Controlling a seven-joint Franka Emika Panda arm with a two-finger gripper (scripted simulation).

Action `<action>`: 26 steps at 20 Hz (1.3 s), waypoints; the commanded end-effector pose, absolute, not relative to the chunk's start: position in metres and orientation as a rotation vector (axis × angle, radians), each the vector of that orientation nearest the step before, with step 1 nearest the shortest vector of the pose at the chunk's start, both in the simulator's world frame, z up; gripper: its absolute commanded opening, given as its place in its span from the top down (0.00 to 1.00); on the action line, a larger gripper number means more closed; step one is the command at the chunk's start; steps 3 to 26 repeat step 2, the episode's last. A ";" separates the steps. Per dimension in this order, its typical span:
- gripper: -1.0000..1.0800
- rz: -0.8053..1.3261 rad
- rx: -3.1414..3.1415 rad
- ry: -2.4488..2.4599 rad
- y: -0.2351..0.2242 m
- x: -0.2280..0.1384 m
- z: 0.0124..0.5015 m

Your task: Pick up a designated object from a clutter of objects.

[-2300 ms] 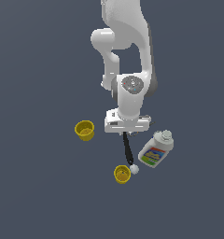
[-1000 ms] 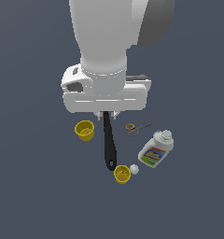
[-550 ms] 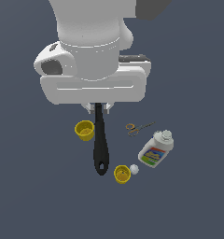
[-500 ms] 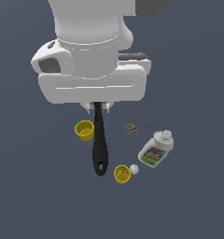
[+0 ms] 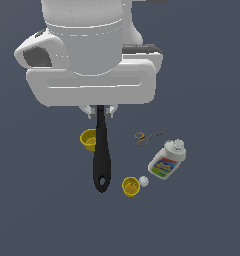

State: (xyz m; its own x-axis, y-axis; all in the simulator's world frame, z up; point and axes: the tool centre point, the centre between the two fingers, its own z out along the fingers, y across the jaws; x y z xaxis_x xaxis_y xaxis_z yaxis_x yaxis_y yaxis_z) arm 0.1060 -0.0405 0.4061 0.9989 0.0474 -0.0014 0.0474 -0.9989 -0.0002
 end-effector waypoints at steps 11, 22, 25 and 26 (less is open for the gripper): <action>1.00 0.000 -3.141 -0.075 -0.041 0.107 0.409; 1.00 0.000 -3.141 -0.075 -0.041 0.107 0.409; 1.00 0.000 -3.141 -0.075 -0.041 0.107 0.409; 1.00 0.000 -3.141 -0.075 -0.041 0.107 0.409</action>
